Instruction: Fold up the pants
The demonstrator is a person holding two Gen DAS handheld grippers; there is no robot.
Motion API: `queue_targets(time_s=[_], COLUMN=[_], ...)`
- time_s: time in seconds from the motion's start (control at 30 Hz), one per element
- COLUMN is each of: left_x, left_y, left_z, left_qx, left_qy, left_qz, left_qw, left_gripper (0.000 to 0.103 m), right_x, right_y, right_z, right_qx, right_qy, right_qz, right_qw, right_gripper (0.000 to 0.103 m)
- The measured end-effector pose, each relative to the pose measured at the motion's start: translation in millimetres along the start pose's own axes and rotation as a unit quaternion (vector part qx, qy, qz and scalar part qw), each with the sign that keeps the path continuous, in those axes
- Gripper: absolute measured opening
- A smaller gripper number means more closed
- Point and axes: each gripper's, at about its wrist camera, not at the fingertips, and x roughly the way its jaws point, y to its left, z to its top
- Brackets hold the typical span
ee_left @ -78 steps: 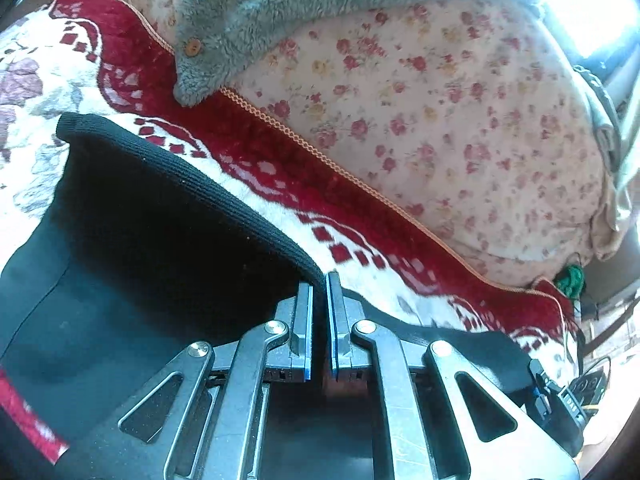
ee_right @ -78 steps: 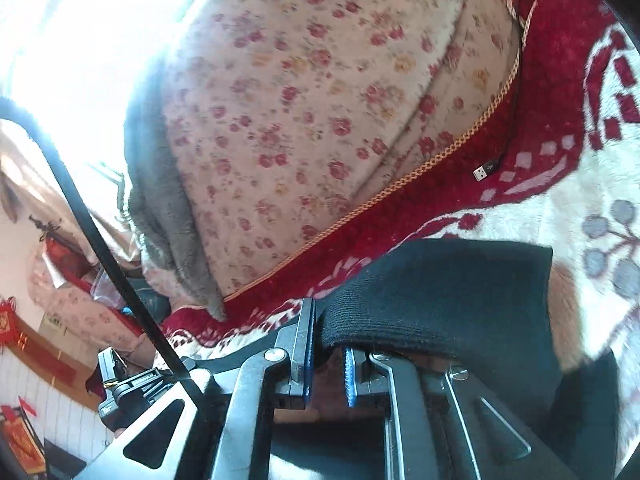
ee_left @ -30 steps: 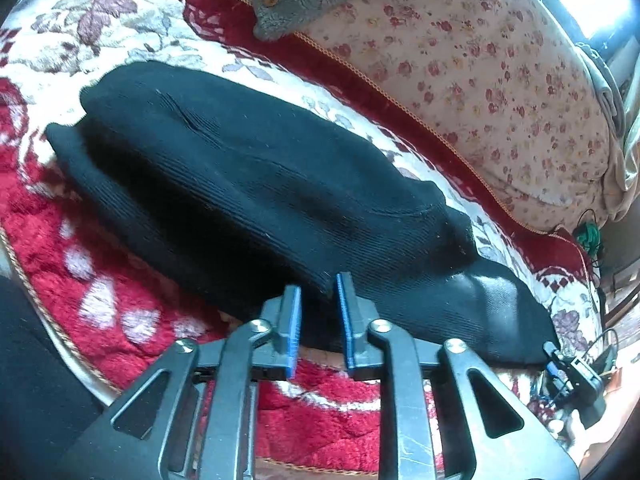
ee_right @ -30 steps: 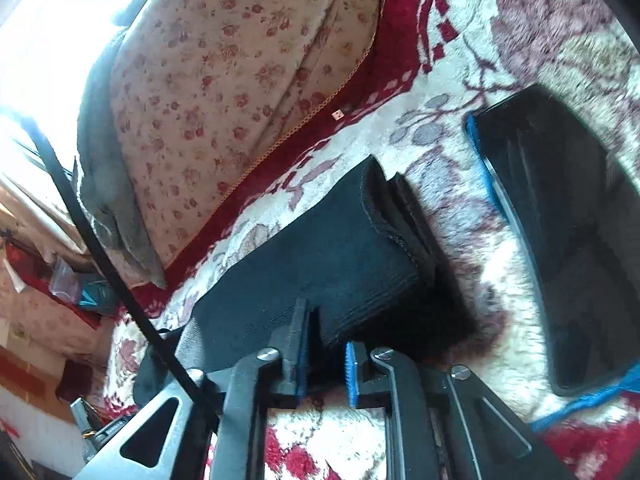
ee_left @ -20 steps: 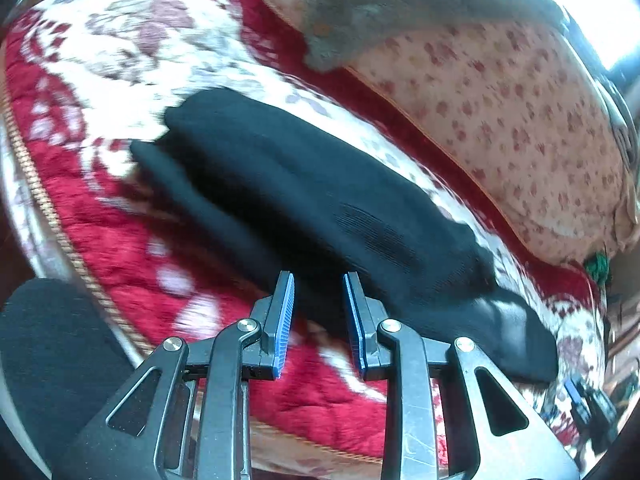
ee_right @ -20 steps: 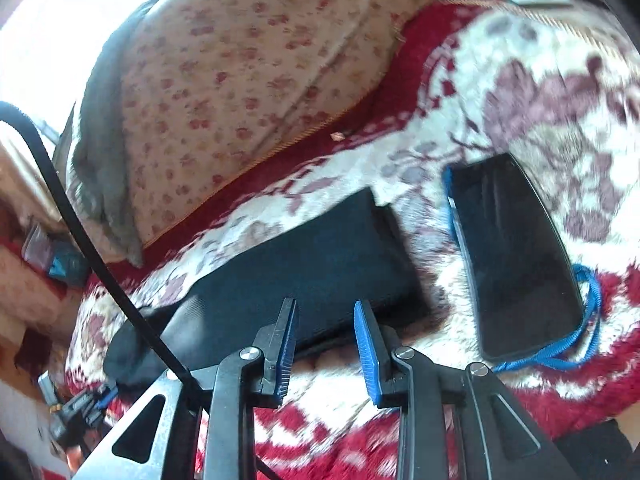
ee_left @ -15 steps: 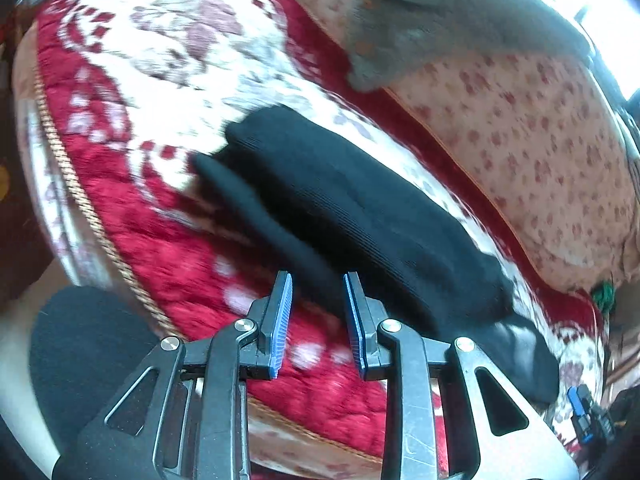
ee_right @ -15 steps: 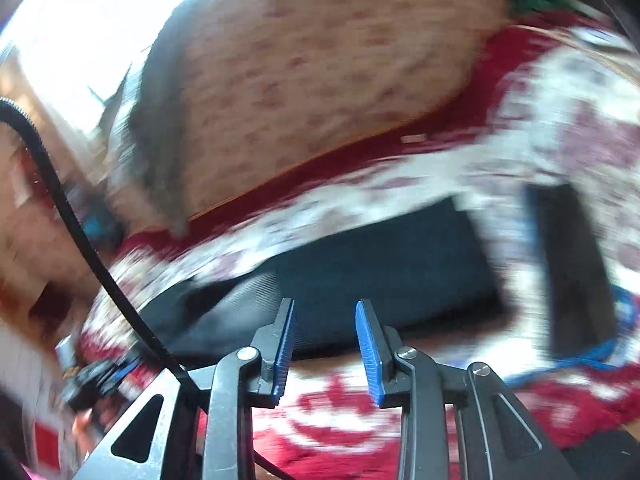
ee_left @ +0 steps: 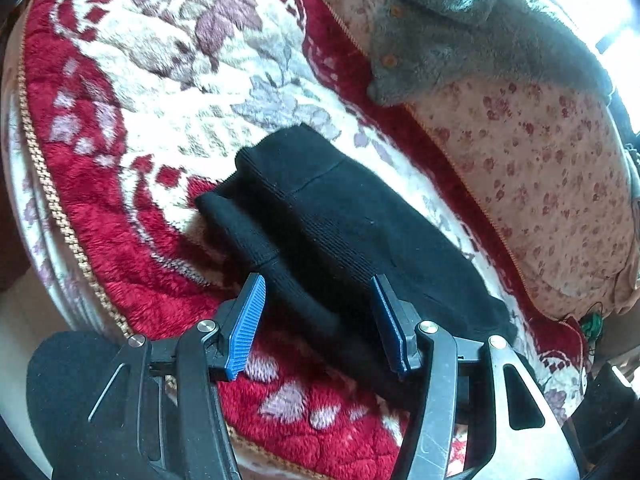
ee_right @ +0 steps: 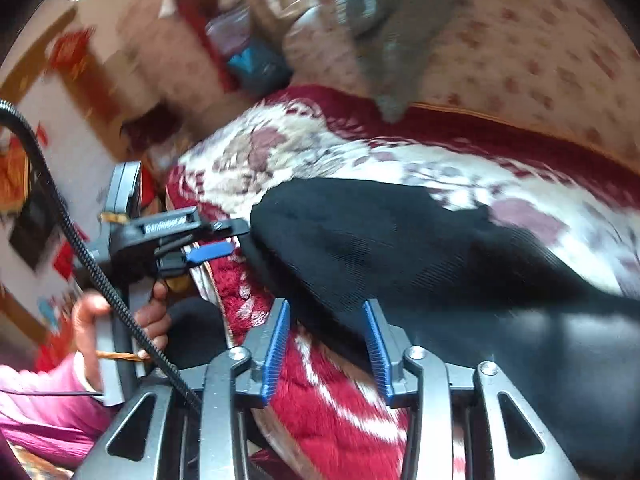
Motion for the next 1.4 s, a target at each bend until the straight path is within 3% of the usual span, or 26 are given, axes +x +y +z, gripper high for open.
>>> queue_targets(time_s=[0.2, 0.43, 0.53, 1.17, 1.23, 1.27, 1.4], left_x=[18, 9, 10, 39, 39, 36, 21], left_y=[-5, -1, 1, -4, -1, 0, -3], left_z=[8, 6, 10, 44, 44, 44, 39], left_qx=[0.013, 0.010, 0.009, 0.008, 0.003, 0.003, 0.019], left_qy=[0.012, 0.012, 0.015, 0.021, 0.013, 0.006, -0.012], left_qz=[0.004, 0.000, 0.005, 0.002, 0.007, 0.012, -0.006], left_qw=[0.9998, 0.9999, 0.9998, 0.9998, 0.9999, 0.9999, 0.9997], left_gripper=[0.053, 0.057, 0.057, 0.058, 0.041, 0.025, 0.015], right_x=[42, 49, 53, 59, 59, 58, 54], right_y=[16, 25, 27, -4, -5, -6, -6], right_z=[5, 1, -2, 14, 13, 12, 12], right_qx=[-0.050, -0.104, -0.138, -0.075, -0.071, -0.066, -0.057], right_qy=[0.027, 0.029, 0.022, 0.001, 0.001, 0.000, 0.001], right_qz=[-0.031, -0.052, -0.082, -0.049, -0.040, -0.030, -0.010], right_qw=[0.998, 0.993, 0.987, 0.996, 0.997, 0.997, 0.998], right_gripper=[0.040, 0.040, 0.040, 0.034, 0.028, 0.023, 0.015])
